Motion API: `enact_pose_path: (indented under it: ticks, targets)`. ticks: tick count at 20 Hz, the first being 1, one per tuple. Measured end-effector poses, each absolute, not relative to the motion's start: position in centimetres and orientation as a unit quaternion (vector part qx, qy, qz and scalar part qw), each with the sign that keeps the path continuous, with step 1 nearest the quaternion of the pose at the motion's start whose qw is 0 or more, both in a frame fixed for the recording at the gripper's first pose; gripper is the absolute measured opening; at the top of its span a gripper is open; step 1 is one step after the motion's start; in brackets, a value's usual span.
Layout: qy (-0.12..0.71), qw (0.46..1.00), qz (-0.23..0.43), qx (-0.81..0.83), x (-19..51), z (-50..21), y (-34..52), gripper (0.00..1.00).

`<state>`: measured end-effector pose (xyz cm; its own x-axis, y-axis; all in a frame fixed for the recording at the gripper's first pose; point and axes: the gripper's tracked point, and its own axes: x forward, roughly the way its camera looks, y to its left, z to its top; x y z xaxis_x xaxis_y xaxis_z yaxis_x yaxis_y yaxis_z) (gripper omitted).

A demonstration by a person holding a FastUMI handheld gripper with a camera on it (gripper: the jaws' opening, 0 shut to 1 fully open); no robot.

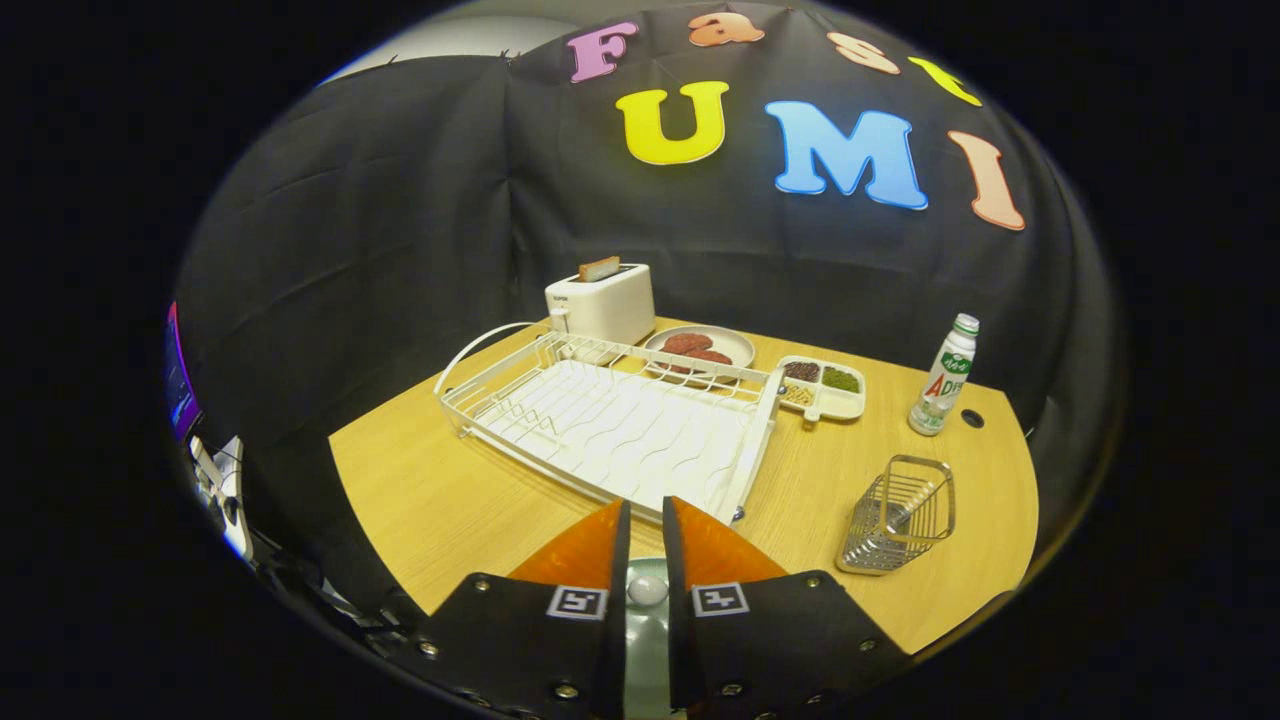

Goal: Take the plate from the dish rack, then take the spoon from the basket and place it into the plate.

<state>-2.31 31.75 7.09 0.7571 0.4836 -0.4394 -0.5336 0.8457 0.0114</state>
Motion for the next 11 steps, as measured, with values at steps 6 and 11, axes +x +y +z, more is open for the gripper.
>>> enact_pose_path:
  ticks: [6, 11]
  targets:
    - [0.18, 0.952, 0.244, -0.046, -1.4, 10.3, 29.5, 0.52]
    - [0.138, 0.973, 0.187, 0.0, -1.5, 15.1, 24.8, 0.52]
